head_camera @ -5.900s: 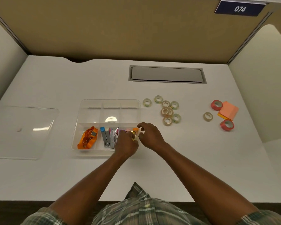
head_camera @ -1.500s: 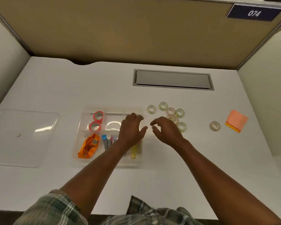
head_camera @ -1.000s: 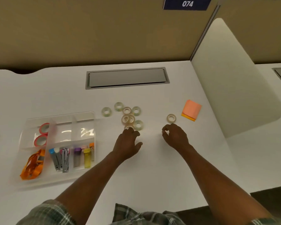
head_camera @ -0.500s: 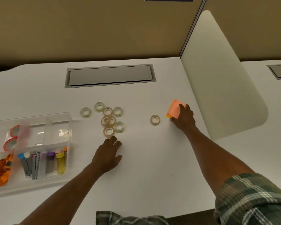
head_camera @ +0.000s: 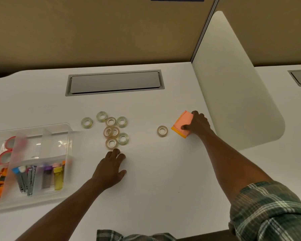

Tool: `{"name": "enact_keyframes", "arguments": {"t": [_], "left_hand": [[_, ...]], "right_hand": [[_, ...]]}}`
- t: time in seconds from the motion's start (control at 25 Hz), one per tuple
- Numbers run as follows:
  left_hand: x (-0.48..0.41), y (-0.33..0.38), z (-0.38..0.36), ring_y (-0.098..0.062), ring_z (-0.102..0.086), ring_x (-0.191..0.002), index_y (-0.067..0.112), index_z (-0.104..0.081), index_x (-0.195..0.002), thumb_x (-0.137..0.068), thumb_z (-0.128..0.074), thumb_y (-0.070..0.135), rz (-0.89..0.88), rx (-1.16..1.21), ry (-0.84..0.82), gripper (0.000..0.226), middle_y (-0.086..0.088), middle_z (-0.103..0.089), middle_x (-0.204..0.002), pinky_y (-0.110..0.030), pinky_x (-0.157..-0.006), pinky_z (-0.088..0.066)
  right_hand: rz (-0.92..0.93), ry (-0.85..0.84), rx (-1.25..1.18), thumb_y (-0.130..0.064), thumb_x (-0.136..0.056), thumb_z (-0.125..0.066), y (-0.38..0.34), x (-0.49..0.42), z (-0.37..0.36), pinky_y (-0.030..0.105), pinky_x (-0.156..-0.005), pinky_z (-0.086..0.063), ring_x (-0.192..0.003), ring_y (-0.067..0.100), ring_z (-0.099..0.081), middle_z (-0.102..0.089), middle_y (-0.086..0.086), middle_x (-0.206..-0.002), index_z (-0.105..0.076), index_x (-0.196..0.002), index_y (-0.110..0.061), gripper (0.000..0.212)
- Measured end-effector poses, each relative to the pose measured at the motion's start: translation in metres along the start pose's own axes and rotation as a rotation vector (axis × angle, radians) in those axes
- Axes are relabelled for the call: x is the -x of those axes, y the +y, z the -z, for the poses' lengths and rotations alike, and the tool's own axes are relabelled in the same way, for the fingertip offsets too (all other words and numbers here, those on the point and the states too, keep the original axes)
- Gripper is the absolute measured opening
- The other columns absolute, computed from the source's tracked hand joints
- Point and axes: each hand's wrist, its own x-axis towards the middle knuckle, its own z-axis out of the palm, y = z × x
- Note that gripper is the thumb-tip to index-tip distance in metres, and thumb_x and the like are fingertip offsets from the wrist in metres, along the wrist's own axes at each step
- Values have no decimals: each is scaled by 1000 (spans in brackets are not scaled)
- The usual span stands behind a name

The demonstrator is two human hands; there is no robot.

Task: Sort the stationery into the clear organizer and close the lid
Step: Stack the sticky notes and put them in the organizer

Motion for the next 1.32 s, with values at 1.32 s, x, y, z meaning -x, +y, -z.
{"name": "enact_keyframes", "arguments": {"t": [1.32], "left_hand": [[-8,74,77,-22,-60,-96,13,-58,-111,-92,-63,29,458,885,293,26,-2,-62,-107,-38,-75,-50]], "right_hand": [[63,-440,-1353,-32,-100,-55,-104,188,-13,40,-74,-59,-89,27,-67,-65,12,-99,-64,-104,-18,17]]}}
